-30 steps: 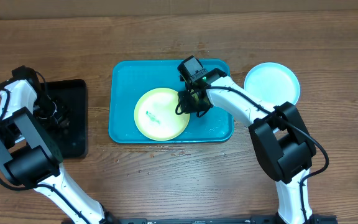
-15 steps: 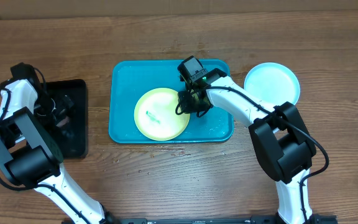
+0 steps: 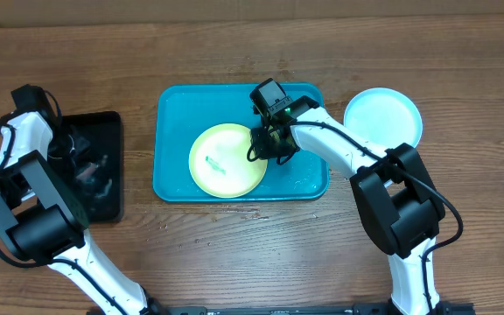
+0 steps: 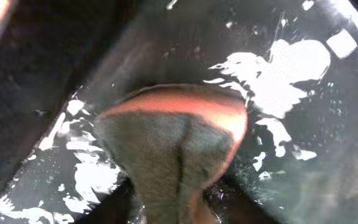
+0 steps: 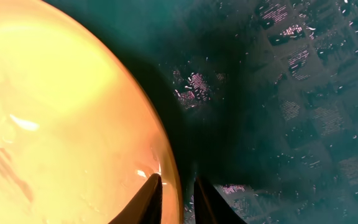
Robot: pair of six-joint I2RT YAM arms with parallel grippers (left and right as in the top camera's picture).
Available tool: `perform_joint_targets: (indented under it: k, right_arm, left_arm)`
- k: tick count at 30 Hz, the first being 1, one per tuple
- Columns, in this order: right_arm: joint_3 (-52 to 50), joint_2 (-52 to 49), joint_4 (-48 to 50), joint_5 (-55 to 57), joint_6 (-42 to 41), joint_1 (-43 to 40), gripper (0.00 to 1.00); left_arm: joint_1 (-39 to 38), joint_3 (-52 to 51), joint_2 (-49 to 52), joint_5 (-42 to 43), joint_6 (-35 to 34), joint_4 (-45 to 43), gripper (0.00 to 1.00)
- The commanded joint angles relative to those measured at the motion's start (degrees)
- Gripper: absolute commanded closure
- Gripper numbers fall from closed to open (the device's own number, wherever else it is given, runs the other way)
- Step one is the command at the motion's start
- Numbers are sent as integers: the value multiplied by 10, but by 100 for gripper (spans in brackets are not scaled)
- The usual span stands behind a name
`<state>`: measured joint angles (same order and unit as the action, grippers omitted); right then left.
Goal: Clean dirty plates on tray and stack at the side
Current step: 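Dip the sponge into the black tray with the left gripper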
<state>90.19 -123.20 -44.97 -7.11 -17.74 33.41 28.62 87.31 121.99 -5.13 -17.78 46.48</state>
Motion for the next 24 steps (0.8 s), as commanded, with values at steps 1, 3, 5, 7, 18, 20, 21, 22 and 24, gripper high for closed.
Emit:
perform_joint_targets:
  k: [1,3,5,7,18,20,21,22,24]
  right_arm:
    - [-3,-4,3,0,1,0,81]
    - [-3,-4,2,0,1,0,83]
    - [-3,-4,1,0,1,0,83]
    - [-3,-4,2,0,1,0,83]
    - [-3,-4,6,0,1,0,83]
    - [-3,-4,6,0,1,0,83]
    - [-3,-4,6,0,1,0,83]
    - [-3,-4,6,0,1,0,83]
    - [-3,-4,6,0,1,0,83]
  left_arm:
    - [3,-10,5,-11,0,-13,0]
    - [3,-10,5,-13,0,-26,0]
    - [3,-10,5,-13,0,-36,0]
    - [3,-10,5,-13,0,-42,0]
    - [3,-10,5,-6,0,-20,64]
    - [2,-10,5,9,0,-2,17]
    - [2,-10,5,23,0,9,1]
    - [2,-10,5,38,0,20,0]
    - [2,-10,5,70,0,45,0]
